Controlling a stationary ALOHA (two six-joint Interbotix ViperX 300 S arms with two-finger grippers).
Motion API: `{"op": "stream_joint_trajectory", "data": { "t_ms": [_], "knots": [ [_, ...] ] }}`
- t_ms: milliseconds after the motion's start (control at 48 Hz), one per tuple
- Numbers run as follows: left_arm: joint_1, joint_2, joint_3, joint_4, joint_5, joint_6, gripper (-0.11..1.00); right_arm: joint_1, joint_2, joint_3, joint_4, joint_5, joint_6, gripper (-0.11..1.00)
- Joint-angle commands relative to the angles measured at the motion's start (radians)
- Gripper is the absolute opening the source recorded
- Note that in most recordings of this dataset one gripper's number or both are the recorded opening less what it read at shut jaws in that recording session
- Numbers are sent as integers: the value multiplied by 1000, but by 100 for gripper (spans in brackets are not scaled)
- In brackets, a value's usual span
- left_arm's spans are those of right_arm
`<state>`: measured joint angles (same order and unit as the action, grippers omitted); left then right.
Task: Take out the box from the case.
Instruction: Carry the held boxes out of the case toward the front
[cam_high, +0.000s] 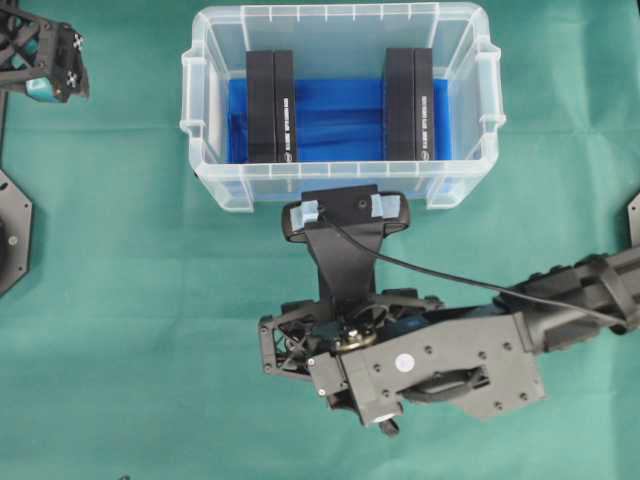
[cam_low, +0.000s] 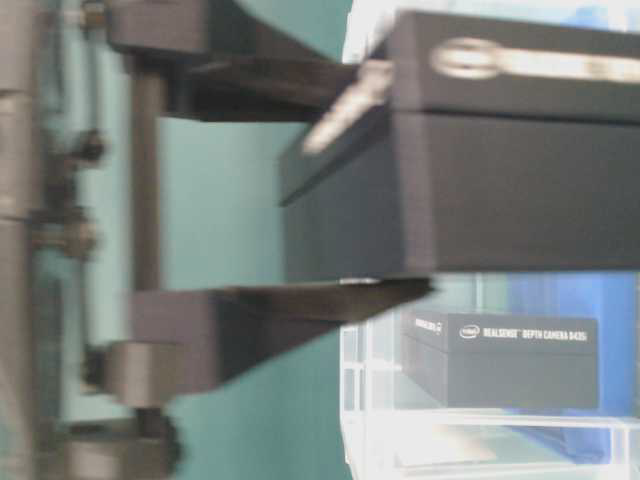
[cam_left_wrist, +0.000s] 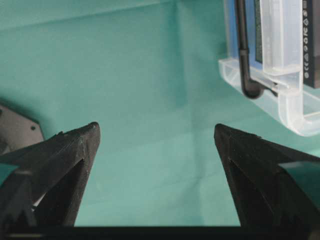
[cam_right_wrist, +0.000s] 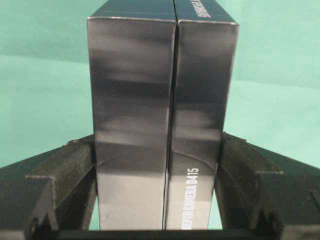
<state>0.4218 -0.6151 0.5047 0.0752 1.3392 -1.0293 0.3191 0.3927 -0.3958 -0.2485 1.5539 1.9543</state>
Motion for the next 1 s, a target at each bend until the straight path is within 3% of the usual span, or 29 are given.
{"op": "stream_joint_trajectory", "data": {
  "t_ms": [0,438,979],
  "knots": [
    [-2,-9,-9,3,0,0,94,-2,-28,26,6,-51,14,67],
    [-2,-12,-3,3,2,-2,94,-9,-28,192,40,-250,58,67],
    [-2,-12,9,3,0,-2,94,-29,-26,252,57,-328,48,67]
  ]
}}
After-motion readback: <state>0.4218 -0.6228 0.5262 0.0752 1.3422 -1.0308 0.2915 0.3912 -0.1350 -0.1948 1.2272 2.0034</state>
